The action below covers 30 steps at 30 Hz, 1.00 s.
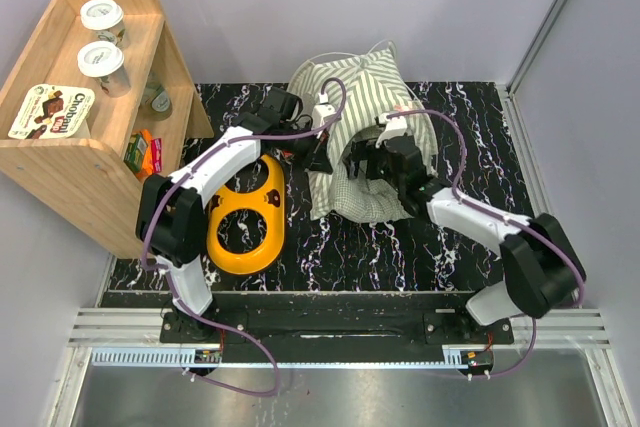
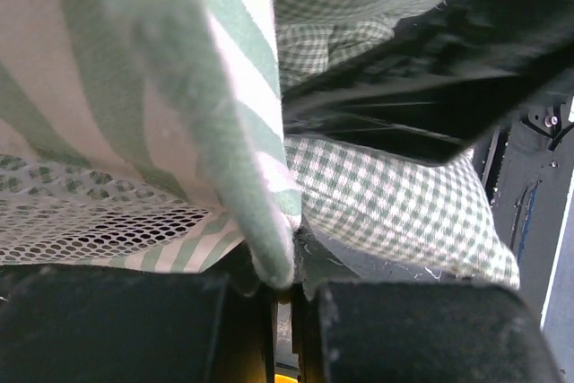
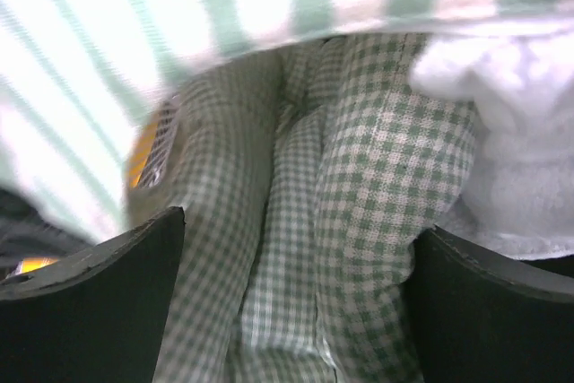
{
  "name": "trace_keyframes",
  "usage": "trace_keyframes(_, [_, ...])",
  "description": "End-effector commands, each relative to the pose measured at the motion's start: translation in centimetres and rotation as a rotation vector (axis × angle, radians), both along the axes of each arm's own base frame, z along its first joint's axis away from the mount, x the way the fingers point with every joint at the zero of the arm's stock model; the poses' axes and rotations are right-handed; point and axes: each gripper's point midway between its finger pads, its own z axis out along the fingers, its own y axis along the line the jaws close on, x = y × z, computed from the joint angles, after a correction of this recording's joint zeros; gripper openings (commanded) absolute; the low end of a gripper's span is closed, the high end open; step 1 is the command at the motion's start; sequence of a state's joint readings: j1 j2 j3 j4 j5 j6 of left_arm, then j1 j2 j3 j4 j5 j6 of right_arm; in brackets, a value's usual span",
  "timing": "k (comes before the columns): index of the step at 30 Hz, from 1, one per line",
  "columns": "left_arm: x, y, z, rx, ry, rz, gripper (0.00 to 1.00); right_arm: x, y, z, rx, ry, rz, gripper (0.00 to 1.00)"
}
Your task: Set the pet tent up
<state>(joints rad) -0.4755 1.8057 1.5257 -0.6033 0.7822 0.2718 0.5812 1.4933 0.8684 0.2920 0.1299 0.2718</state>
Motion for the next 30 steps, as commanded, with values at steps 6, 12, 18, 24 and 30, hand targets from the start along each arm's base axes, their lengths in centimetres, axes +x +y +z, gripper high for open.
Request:
trace_keyframes(6, [0.9, -0.1, 0.3, -0.008, -0.031, -0.007, 0.00, -7.0, 1.0, 5.7, -0.157, -0.086, 0.399, 0.99])
trace_keyframes(12, [0.8, 0.3, 0.3, 0.014, -0.053, -0.016, 0.00, -9.2, -1.9, 6.8, -0.288, -0.184, 0.423, 0.99])
trace_keyframes(18, [0.8, 0.6, 0.4, 0.032, -0.068, -0.035, 0.00, -9.4, -5.2, 9.3, -0.434, -0.181, 0.344, 1.00])
trace_keyframes(24, [1.0, 0.7, 0.5, 0.047, -0.088, -0.051, 0.00, -13.9, -3.3, 11.8, -0.453, -0.249, 0.646, 0.98])
trace_keyframes(30, [0.8, 0.9, 0.3, 0.064, -0.096, -0.092, 0.00, -20.3, -2.0, 2.9, -0.659, -0.097, 1.046, 0.99])
